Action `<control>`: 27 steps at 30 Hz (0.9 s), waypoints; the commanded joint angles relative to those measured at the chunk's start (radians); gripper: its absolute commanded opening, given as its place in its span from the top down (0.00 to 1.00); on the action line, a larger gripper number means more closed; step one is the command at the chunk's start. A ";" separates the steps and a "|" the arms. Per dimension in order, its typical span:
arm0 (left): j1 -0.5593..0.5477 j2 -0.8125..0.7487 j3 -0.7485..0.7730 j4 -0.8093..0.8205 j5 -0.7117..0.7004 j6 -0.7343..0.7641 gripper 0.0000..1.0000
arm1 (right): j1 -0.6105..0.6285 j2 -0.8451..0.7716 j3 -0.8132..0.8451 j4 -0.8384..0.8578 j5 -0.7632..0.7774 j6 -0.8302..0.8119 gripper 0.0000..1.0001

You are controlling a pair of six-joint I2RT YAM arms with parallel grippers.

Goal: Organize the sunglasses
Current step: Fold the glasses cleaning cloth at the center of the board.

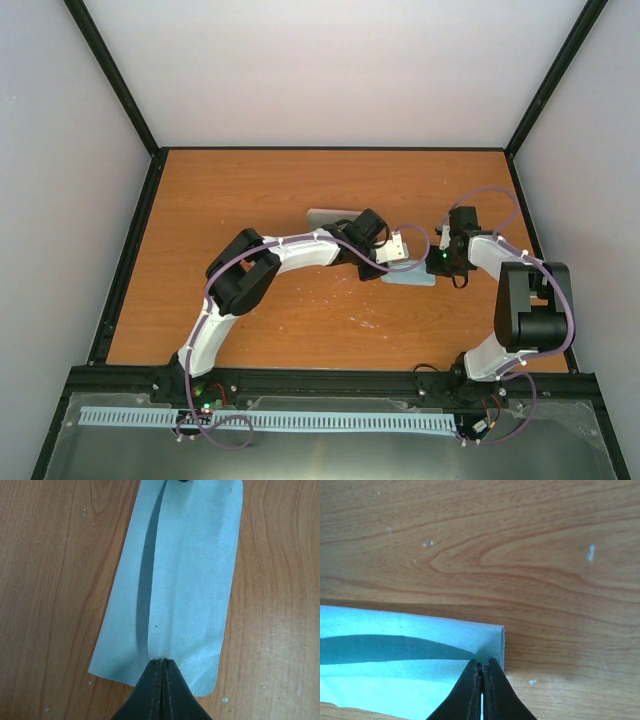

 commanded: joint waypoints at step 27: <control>-0.024 -0.102 -0.110 0.042 -0.006 -0.026 0.70 | -0.002 -0.105 0.049 -0.082 -0.002 0.097 0.70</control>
